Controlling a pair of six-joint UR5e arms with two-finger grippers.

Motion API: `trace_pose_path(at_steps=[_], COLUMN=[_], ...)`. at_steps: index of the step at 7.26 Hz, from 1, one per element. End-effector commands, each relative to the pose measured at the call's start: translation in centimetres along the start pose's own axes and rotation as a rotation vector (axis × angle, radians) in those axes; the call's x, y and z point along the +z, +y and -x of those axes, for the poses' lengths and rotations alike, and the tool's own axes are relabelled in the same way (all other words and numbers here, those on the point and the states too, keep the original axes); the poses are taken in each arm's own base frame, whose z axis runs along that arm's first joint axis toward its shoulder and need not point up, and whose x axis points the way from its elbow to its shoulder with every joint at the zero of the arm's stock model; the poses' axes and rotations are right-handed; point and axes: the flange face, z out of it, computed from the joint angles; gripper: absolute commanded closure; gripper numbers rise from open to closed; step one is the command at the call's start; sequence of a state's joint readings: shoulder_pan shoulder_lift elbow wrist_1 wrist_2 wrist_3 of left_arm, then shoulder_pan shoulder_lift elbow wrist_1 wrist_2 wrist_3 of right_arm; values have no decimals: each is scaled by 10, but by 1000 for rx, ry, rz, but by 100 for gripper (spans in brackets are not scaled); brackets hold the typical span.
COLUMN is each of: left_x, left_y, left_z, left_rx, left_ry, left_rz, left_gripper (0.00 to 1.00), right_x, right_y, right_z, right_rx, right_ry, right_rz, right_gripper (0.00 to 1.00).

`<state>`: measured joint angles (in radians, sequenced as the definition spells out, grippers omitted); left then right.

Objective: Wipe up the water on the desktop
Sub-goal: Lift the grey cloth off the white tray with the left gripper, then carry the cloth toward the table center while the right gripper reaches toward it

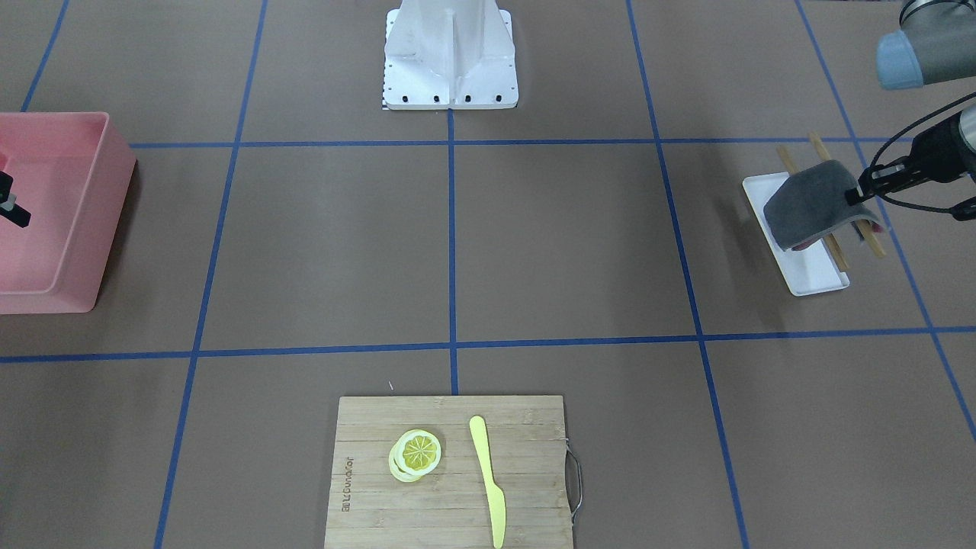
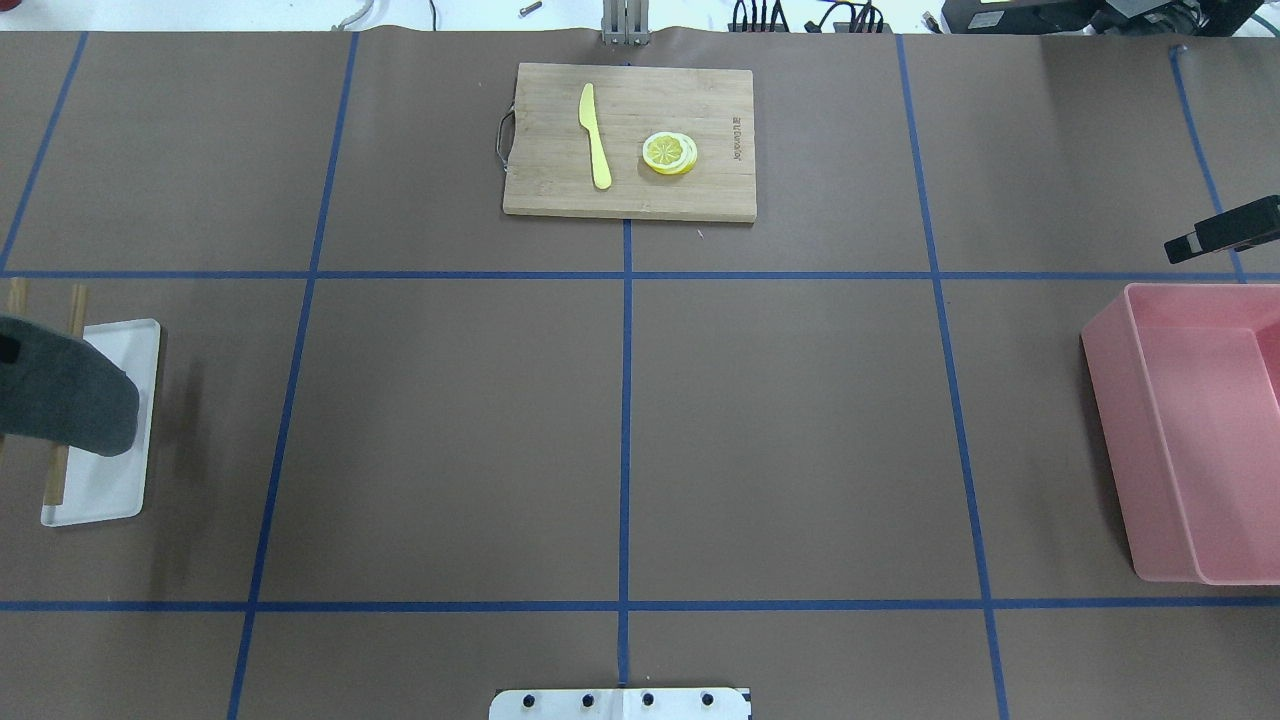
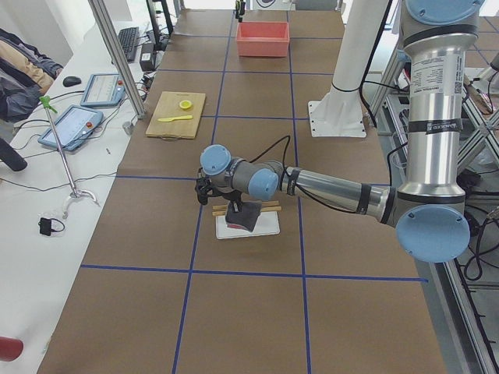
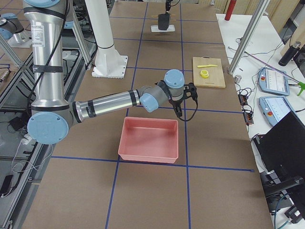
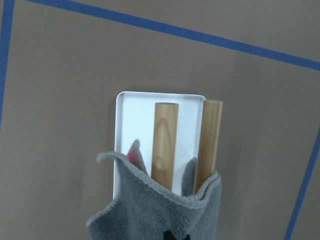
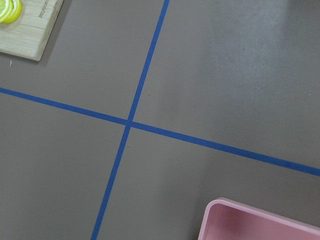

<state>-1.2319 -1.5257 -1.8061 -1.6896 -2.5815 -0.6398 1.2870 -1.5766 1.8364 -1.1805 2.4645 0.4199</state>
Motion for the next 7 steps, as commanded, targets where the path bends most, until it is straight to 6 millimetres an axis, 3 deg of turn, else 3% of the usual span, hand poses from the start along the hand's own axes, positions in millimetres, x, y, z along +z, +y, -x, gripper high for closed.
trace_pose_path(at_steps=[1,2,3,4,5,6,7], left_x=[-41,-69,-89,-71,-52,-35,-19], left_y=[6,-8,-15,-7,-7,2,6], left_z=[-61,-128,-212,-286,-350,-415,-465], left_rx=[-69,-136,-193,-217,-226,-258,-279], left_ry=[124,169,214,217,203,201,197], left_rz=[1,-32,-33,11,-6,-16,-27], left_gripper=[100,100,100,100,100,100,100], right_x=[-3,2,16,31,46,62,75], right_y=[-6,-19,-41,-54,-72,-73,-52], right_z=[7,31,74,115,176,253,325], right_rx=[0,32,30,31,3,11,5], right_ry=[-4,-23,-39,-49,-65,-84,-94], right_rz=[-12,-13,-18,-21,-48,-96,-174], right_gripper=[0,0,0,0,0,0,0])
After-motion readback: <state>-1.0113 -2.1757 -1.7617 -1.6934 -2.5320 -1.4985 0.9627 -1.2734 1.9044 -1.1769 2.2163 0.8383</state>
